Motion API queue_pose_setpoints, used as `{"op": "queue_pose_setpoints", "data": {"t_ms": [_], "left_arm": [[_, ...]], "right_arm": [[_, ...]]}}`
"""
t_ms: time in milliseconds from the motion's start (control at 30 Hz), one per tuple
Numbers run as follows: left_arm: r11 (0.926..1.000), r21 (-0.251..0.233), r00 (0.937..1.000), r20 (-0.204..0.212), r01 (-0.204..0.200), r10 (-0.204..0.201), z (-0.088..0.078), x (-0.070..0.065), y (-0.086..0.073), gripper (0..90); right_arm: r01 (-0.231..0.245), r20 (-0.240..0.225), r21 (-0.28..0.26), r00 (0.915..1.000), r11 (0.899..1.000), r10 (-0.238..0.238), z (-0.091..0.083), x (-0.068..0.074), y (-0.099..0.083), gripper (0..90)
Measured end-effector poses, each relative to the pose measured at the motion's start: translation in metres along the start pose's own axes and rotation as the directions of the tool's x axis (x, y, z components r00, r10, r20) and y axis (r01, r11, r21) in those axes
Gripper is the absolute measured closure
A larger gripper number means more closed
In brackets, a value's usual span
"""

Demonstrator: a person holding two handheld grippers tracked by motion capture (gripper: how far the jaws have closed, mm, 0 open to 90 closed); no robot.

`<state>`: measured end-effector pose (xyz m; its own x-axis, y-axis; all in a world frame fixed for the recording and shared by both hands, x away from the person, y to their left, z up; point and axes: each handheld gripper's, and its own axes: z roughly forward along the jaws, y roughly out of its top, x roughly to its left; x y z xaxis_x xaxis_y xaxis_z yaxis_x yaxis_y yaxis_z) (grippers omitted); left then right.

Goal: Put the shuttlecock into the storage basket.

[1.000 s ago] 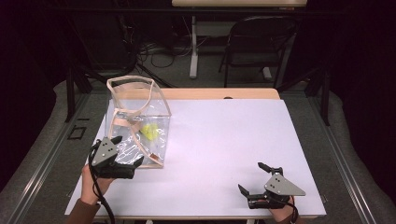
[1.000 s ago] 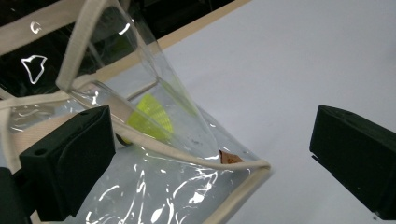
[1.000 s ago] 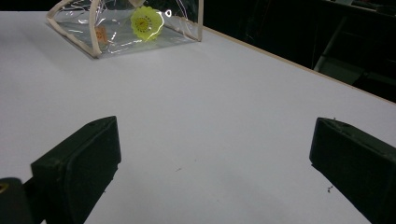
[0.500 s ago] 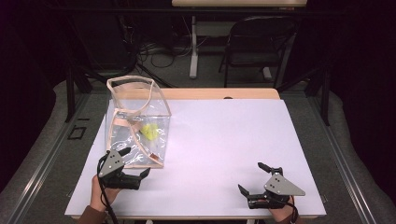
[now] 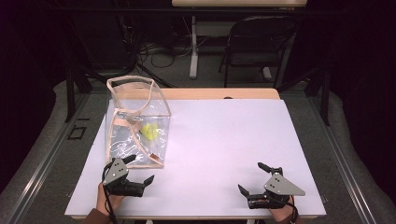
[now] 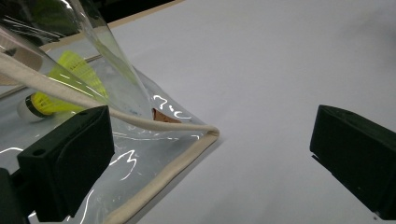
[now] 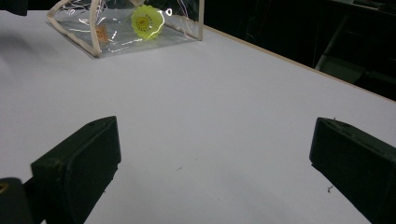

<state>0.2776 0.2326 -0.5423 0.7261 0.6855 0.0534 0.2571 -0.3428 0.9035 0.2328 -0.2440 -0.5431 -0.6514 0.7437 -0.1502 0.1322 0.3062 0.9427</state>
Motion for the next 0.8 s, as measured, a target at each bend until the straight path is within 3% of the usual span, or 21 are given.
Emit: {"op": "queue_pose_setpoints", "data": {"t_ms": [367, 800], "left_arm": [[1.0, 0.003, 1.0, 0.005, -0.008, 0.008, 0.006, -0.004, -0.013, 0.0], [0.999, 0.025, 0.9989, 0.026, -0.038, 0.038, 0.01, -0.008, -0.014, 0.0]], "right_arm": [[-0.001, -0.003, 0.002, 1.0, 1.0, 0.001, 0.0, 0.0, 0.0, 1.5], [0.003, -0.006, 0.004, 1.0, 1.0, -0.003, 0.001, -0.001, -0.001, 1.5]]}}
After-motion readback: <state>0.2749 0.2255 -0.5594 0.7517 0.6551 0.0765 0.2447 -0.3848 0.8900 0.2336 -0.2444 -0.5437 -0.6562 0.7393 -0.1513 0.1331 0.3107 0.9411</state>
